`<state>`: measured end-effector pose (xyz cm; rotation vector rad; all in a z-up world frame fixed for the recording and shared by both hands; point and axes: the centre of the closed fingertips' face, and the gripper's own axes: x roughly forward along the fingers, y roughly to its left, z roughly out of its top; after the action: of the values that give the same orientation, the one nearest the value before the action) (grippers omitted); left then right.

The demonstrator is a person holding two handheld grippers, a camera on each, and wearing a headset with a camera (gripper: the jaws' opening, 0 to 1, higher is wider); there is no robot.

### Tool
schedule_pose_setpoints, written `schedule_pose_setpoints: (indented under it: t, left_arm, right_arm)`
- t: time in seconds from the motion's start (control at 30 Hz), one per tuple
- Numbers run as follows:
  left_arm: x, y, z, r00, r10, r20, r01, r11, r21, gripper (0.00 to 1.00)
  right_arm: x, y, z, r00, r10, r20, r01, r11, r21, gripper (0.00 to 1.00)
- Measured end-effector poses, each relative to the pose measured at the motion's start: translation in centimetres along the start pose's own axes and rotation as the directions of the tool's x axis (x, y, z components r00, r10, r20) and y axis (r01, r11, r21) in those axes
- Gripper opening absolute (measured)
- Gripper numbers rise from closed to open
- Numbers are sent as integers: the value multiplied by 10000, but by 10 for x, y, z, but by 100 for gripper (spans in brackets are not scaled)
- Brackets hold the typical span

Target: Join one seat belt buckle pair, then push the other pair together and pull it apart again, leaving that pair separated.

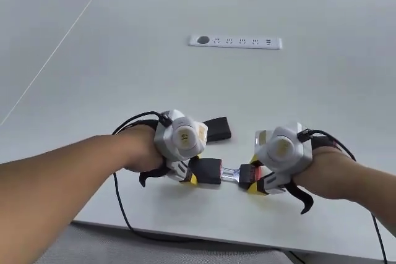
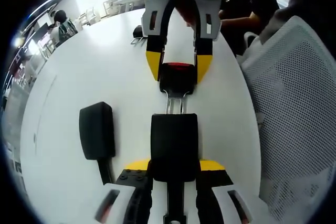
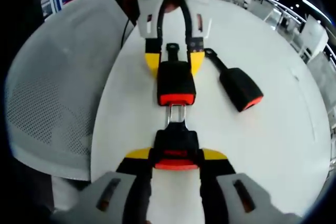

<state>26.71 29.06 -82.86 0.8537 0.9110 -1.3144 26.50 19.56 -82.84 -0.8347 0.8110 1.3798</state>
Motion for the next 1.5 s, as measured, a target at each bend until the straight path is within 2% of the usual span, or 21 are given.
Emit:
schedule_pose_setpoints:
  t: [0.17,0.3,0.57,0.7,1.0,1.23,1.3,1.37,1.5]
  left_arm:
    - [1,0,0,9999,-22,-163,23,10000,92,32]
    - [1,0,0,10000,-25,-91,25,10000,46,32]
    - [1,0,0,10000,-41,-75,42,10000,63,32]
    - [0,0,0,10000,-57,-36,57,9999,114,32]
    - [1,1,0,9998,-83,199,81,9999,108,31]
    - [1,2,1,9998,-106,178,103,9998,179,31]
    - [1,2,1,9997,-117,205,114,9998,178,31]
    - [1,2,1,9997,-122,230,117,9998,188,31]
    - [0,2,-1,9997,-140,204,137,9998,131,31]
  right_arm:
    - [0,0,0,9997,-51,-223,47,9998,-168,34]
    - [0,-1,0,9998,-25,-195,22,9999,-171,34]
    - [6,-1,13,9998,112,146,-110,9998,-154,34]
    - [9,-3,12,9999,65,93,-62,9997,-236,33]
    - [11,-6,16,10000,-14,42,14,10000,74,32]
    - [13,-5,20,9999,101,-78,-101,9999,23,31]
    - [14,-4,25,9998,139,161,-142,9997,178,31]
    - [17,-3,27,9999,73,80,-74,9999,82,31]
    - [19,-5,32,9997,-3,259,-4,9996,277,31]
